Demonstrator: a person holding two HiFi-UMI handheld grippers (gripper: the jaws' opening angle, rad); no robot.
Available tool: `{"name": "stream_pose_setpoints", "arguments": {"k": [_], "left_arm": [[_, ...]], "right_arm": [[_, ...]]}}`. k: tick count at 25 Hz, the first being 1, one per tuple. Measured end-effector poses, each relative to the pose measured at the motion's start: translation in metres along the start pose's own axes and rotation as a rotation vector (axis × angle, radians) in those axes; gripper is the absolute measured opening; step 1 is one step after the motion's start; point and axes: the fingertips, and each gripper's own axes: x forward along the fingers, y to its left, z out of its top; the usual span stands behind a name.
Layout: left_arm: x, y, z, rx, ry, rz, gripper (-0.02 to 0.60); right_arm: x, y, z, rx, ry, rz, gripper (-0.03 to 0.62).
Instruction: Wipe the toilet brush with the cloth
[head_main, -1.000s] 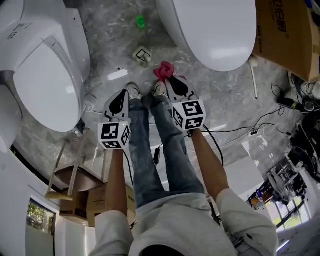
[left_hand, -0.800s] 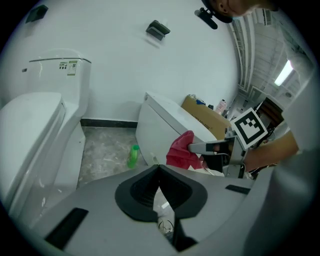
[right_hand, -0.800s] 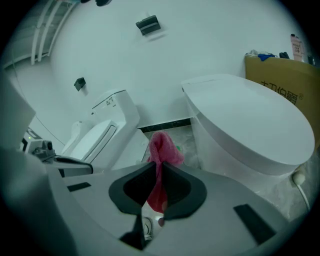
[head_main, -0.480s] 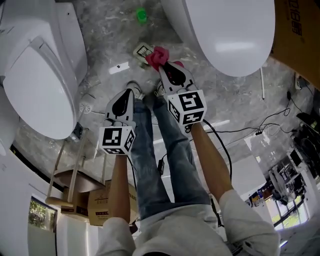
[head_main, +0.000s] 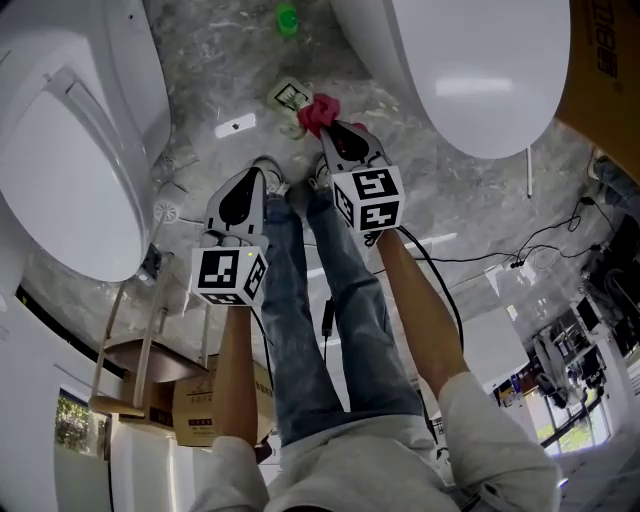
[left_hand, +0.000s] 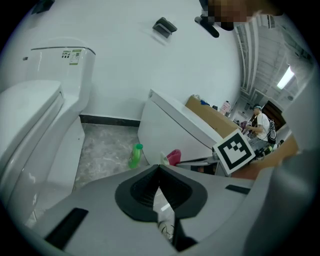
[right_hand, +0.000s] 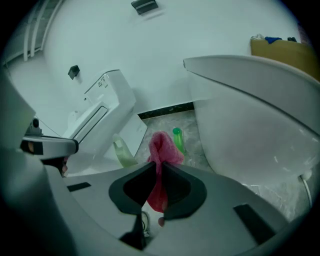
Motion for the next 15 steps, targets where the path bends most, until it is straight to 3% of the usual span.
{"name": "stream_pose_setpoints", "arguments": {"k": [15], "left_arm": [[0.006,0.01,-0.01,-0.029,0.005,0.005,0.02]], "right_arm": [[0.072,-0.028,-0.067,0.022,0.199,-0.017,0.06]]}}
